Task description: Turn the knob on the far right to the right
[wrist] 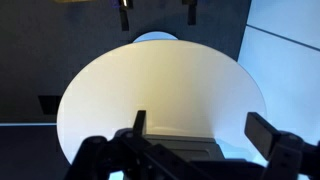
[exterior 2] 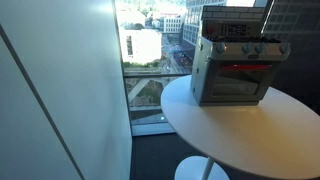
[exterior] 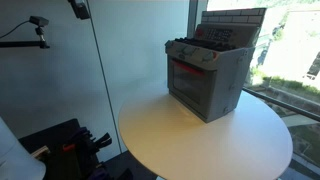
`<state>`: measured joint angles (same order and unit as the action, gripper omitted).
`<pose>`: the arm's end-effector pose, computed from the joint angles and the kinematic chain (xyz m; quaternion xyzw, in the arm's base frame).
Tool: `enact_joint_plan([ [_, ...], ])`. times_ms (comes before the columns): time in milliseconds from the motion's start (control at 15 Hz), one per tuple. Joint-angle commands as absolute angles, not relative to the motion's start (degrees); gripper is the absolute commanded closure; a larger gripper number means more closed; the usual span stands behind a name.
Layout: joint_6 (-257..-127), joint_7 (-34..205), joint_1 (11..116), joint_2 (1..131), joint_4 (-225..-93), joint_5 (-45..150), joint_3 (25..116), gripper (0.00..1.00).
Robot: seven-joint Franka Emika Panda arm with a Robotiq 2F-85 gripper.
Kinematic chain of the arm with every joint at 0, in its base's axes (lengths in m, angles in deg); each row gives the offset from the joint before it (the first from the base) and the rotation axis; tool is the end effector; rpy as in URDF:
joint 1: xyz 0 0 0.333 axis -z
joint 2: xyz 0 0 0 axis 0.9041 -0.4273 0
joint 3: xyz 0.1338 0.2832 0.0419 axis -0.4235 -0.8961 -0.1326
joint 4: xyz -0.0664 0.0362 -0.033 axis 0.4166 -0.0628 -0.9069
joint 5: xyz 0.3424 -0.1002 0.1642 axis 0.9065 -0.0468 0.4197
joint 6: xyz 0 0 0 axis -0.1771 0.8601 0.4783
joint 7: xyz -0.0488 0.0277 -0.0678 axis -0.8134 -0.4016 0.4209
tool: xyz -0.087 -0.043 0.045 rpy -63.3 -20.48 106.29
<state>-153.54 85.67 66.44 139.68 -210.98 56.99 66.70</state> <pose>0.2619 -0.0089 0.5834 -0.9949 0.0597 -0.0802 0.0157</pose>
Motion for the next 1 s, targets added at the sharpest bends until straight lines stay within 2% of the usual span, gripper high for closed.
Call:
enact_joint_plan([
  [0, -153.4, 85.4, 66.8, 139.6, -210.8, 57.2, 66.5, 0.0],
  [933, -156.7, 86.2, 67.0, 133.0, -204.1, 56.9, 65.6, 0.0],
])
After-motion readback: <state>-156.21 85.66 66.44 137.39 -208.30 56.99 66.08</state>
